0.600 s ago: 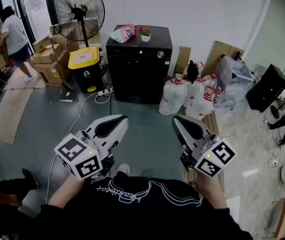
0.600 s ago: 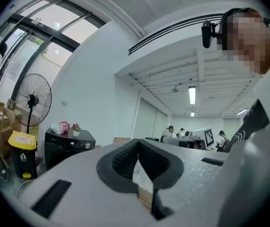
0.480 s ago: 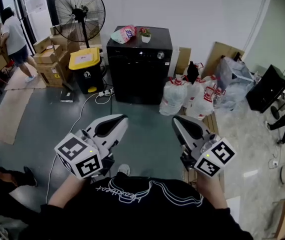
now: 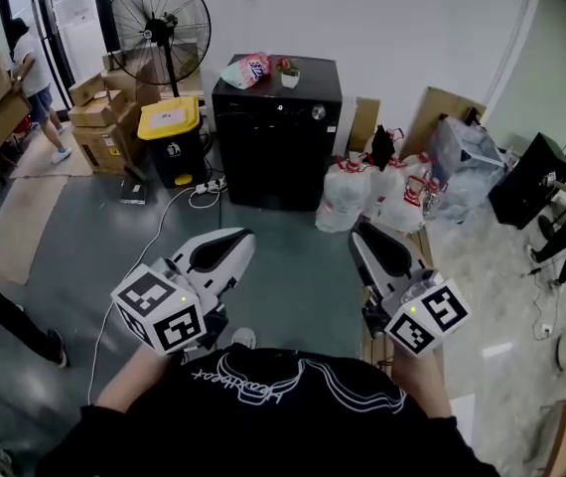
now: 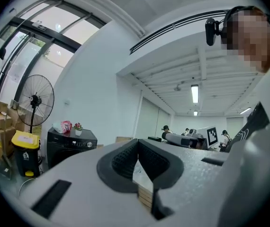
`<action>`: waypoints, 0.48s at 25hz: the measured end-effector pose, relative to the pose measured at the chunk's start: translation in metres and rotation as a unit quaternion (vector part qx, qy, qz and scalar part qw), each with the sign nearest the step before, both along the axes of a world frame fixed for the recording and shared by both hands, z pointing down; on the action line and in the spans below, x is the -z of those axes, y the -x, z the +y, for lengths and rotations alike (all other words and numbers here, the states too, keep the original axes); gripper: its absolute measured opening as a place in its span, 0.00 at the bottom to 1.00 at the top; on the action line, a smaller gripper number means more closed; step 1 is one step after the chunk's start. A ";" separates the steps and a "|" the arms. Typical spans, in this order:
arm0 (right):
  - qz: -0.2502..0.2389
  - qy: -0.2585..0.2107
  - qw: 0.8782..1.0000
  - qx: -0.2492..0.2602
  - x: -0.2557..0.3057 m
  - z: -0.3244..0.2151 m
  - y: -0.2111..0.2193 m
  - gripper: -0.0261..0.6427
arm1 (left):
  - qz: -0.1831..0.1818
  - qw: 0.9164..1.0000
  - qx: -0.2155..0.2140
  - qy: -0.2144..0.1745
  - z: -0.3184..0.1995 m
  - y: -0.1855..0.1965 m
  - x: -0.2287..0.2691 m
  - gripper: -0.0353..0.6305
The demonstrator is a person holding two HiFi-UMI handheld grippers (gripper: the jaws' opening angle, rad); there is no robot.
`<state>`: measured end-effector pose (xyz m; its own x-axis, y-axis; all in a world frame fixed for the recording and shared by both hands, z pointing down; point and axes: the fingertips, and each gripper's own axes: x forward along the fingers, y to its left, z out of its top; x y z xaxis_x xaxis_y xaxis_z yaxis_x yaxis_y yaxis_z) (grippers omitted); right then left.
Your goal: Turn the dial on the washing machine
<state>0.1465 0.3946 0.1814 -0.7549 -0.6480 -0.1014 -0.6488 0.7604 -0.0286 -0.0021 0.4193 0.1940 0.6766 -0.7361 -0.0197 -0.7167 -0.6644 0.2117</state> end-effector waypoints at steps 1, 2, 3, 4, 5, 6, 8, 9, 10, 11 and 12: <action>0.001 0.002 1.000 -0.002 -0.001 -0.001 -0.002 0.18 | -0.001 1.000 -0.001 0.000 -0.001 -0.001 0.000 0.06; 0.003 0.004 1.000 -0.004 -0.003 -0.002 -0.003 0.21 | -0.002 1.000 -0.002 0.000 -0.002 -0.002 -0.001 0.06; 0.006 0.006 1.000 -0.004 -0.004 -0.004 -0.003 0.24 | -0.003 1.000 -0.003 -0.001 -0.004 -0.003 -0.002 0.06; 0.009 0.008 1.000 -0.005 -0.007 -0.005 -0.003 0.28 | -0.003 1.000 -0.003 -0.001 -0.007 -0.003 -0.002 0.06; 0.012 0.010 1.000 -0.004 -0.010 -0.007 -0.003 0.32 | -0.002 1.000 -0.004 0.000 -0.009 -0.003 -0.003 0.06; 0.014 0.013 1.000 -0.004 -0.012 -0.010 -0.003 0.35 | 0.000 1.000 -0.005 0.001 -0.012 -0.003 -0.004 0.06; 0.016 0.019 1.000 -0.005 -0.013 -0.017 -0.004 0.41 | 0.003 1.000 -0.006 0.004 -0.018 -0.005 -0.004 0.06; 0.016 0.021 1.000 -0.007 -0.013 -0.022 -0.005 0.43 | 0.003 1.000 -0.006 0.005 -0.022 -0.005 -0.004 0.06; 0.017 0.021 1.000 -0.010 -0.013 -0.027 -0.006 0.46 | 0.003 1.000 -0.005 0.006 -0.026 -0.004 -0.004 0.06; 0.021 0.021 0.999 -0.013 -0.015 -0.032 -0.006 0.49 | 0.003 1.000 -0.003 0.007 -0.030 -0.004 -0.005 0.06; 0.026 0.021 0.999 -0.016 -0.018 -0.038 -0.006 0.51 | 0.002 1.000 -0.002 0.008 -0.035 -0.002 -0.007 0.06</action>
